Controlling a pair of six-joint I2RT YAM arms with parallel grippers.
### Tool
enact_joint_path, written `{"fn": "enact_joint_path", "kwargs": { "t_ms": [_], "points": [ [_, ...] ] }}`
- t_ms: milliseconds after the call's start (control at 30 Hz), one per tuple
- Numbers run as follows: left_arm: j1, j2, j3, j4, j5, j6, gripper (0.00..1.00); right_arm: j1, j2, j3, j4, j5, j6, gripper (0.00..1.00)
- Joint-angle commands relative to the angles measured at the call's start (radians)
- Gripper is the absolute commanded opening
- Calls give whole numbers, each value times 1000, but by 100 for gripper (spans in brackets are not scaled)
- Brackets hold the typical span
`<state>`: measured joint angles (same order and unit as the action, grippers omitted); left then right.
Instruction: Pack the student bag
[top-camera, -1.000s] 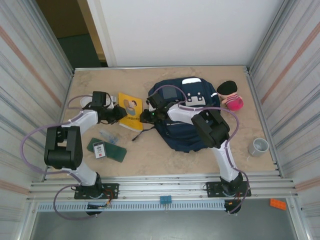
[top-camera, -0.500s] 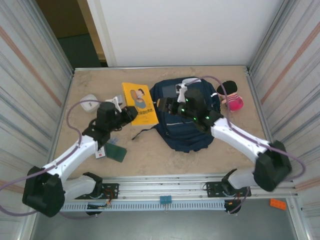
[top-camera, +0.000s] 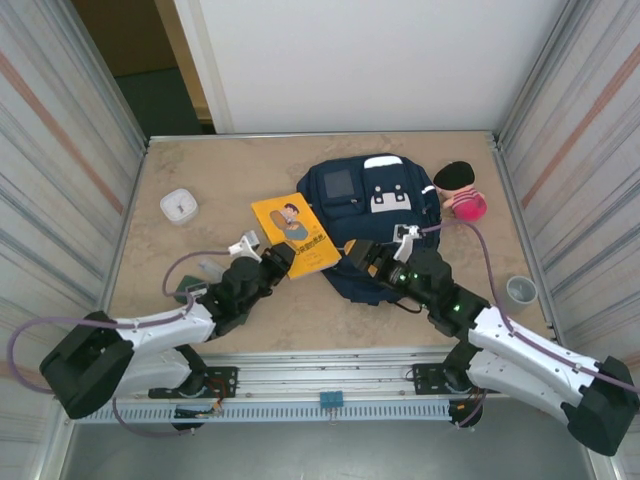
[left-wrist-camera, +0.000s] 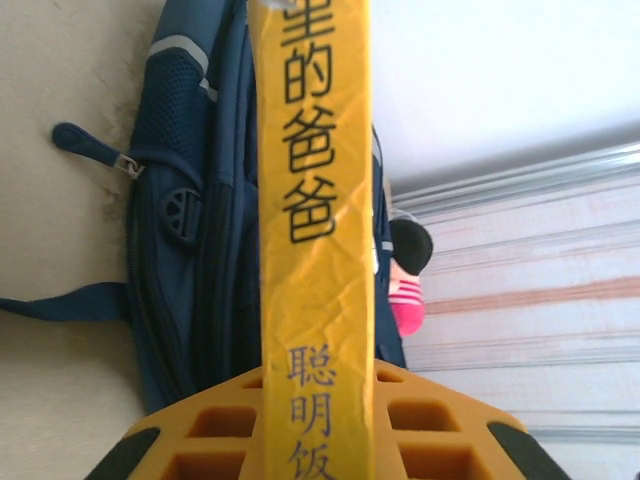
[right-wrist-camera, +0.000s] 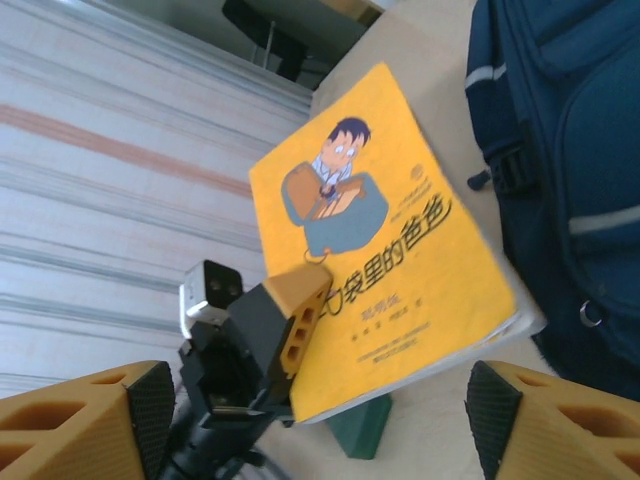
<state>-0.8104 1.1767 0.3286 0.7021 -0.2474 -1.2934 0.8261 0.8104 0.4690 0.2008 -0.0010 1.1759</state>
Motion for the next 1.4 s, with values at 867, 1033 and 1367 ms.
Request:
{"fn": "enact_joint_path", "kwargs": {
  "t_ms": [867, 1033, 1367],
  "points": [
    [-79, 210, 89, 412, -57, -244, 0, 148, 413, 64, 435, 165, 335, 60],
    [-86, 222, 91, 418, -47, -250, 0, 145, 491, 74, 536, 160, 344, 41],
    [-87, 132, 45, 301, -107, -182, 36, 65, 482, 50, 572, -41, 248, 2]
  ]
}}
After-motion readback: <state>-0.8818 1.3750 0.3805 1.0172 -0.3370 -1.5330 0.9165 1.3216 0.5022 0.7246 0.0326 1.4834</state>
